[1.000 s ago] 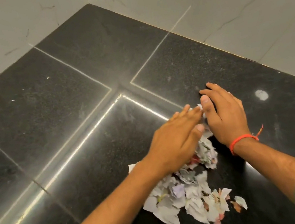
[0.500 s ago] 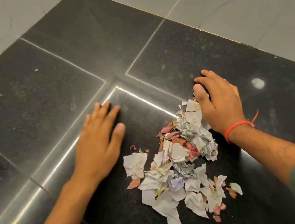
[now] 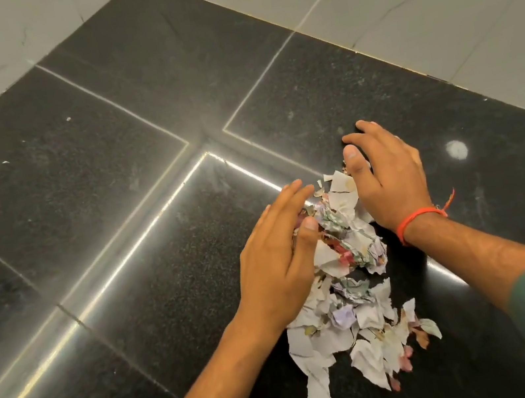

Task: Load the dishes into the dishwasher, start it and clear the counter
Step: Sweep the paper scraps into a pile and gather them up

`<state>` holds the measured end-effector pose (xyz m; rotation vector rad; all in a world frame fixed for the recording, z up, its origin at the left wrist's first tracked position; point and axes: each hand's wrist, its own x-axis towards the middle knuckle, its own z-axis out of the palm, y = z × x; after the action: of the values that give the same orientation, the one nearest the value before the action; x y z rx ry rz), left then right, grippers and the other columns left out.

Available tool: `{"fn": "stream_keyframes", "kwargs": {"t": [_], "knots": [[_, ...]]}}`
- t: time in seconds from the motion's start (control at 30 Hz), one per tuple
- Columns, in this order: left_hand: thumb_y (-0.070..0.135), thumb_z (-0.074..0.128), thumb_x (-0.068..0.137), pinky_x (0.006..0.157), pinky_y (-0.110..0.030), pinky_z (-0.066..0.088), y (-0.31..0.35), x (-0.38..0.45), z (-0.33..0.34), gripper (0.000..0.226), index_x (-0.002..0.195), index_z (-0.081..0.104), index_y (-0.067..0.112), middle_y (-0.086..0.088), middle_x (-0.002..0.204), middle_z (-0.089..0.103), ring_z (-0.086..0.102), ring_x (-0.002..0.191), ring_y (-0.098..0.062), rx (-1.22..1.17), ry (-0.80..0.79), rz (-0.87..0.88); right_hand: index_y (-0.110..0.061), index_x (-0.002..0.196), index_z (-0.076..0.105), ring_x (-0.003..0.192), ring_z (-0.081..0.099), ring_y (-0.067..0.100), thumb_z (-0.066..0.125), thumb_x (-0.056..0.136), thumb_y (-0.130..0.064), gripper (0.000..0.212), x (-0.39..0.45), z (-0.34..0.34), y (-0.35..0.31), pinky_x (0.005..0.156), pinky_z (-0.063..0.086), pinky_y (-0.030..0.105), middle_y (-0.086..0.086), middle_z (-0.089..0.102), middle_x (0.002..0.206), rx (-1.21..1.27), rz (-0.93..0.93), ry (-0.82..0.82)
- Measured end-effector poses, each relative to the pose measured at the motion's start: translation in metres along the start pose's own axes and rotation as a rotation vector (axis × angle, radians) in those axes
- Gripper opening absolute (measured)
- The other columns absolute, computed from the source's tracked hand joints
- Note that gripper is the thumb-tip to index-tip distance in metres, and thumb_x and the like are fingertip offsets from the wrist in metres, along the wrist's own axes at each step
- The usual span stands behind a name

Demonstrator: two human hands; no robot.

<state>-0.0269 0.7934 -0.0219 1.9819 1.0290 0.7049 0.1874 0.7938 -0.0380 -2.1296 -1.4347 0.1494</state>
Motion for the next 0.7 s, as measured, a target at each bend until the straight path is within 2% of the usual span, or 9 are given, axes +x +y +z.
{"fn": "stream_keyframes", "kwargs": {"t": [0.13, 0.23, 0.4, 0.47, 0.53, 0.6, 0.7], "knots": [[0.041, 0.035, 0.108, 0.118, -0.029, 0.035, 0.001, -0.001, 0.002, 0.044, 0.149, 0.050, 0.032, 0.019, 0.157, 0.043, 0.035, 0.144, 0.006, 0.061, 0.007, -0.035, -0.028, 0.124, 0.064, 0.148, 0.031, 0.013, 0.023, 0.101, -0.054, 0.054, -0.003, -0.003, -0.002, 0.121, 0.017, 0.049, -0.006, 0.049, 0.150, 0.050, -0.021, -0.035], [0.042, 0.036, 0.108, 0.118, -0.027, 0.034, 0.003, -0.001, 0.004, 0.045, 0.149, 0.049, 0.030, 0.015, 0.157, 0.044, 0.037, 0.144, 0.002, 0.141, 0.002, -0.033, -0.029, 0.124, 0.065, 0.149, 0.029, 0.012, 0.024, 0.103, -0.052, 0.052, -0.007, -0.006, -0.003, 0.122, 0.014, 0.049, -0.007, 0.049, 0.151, 0.087, -0.051, -0.091], [0.038, 0.039, 0.109, 0.117, -0.027, 0.029, 0.008, -0.002, 0.003, 0.043, 0.151, 0.047, 0.027, 0.013, 0.157, 0.042, 0.035, 0.146, -0.002, 0.236, -0.057, -0.015, -0.020, 0.128, 0.066, 0.149, 0.031, 0.015, 0.020, 0.099, -0.058, 0.066, -0.012, -0.016, -0.002, 0.123, 0.019, 0.041, 0.000, 0.050, 0.151, 0.172, -0.135, -0.220], [0.037, 0.041, 0.109, 0.114, -0.027, 0.033, 0.016, -0.003, 0.000, 0.042, 0.149, 0.046, 0.027, 0.021, 0.150, 0.043, 0.040, 0.138, 0.000, 0.178, -0.107, -0.060, -0.020, 0.132, 0.064, 0.149, 0.031, 0.013, 0.020, 0.097, -0.060, 0.068, -0.017, -0.021, -0.001, 0.124, 0.018, 0.037, 0.000, 0.047, 0.153, 0.203, -0.156, -0.284], [0.036, 0.043, 0.109, 0.107, -0.027, 0.038, 0.028, -0.005, -0.005, 0.042, 0.150, 0.044, 0.028, 0.024, 0.141, 0.044, 0.045, 0.126, 0.003, -0.034, -0.119, -0.179, -0.020, 0.135, 0.063, 0.148, 0.031, 0.012, 0.020, 0.096, -0.062, 0.071, -0.026, -0.027, -0.004, 0.125, 0.018, 0.038, -0.002, 0.047, 0.154, 0.258, -0.135, -0.340], [0.035, 0.044, 0.108, 0.111, -0.030, 0.040, 0.037, -0.017, -0.009, 0.044, 0.152, 0.043, 0.029, 0.020, 0.146, 0.047, 0.046, 0.128, 0.004, -0.136, -0.075, -0.252, -0.021, 0.135, 0.062, 0.147, 0.033, 0.011, 0.023, 0.096, -0.062, 0.069, -0.038, -0.032, -0.007, 0.124, 0.018, 0.041, -0.004, 0.050, 0.151, 0.324, -0.122, -0.382], [0.039, 0.041, 0.109, 0.121, -0.043, 0.032, 0.030, -0.060, -0.004, 0.041, 0.149, 0.044, 0.030, 0.022, 0.148, 0.044, 0.037, 0.138, 0.004, 0.055, 0.090, -0.241, -0.027, 0.140, 0.056, 0.142, 0.034, 0.003, 0.028, 0.094, -0.067, 0.066, -0.056, -0.041, -0.008, 0.125, 0.018, 0.045, -0.007, 0.051, 0.149, 0.351, -0.140, -0.425]]}}
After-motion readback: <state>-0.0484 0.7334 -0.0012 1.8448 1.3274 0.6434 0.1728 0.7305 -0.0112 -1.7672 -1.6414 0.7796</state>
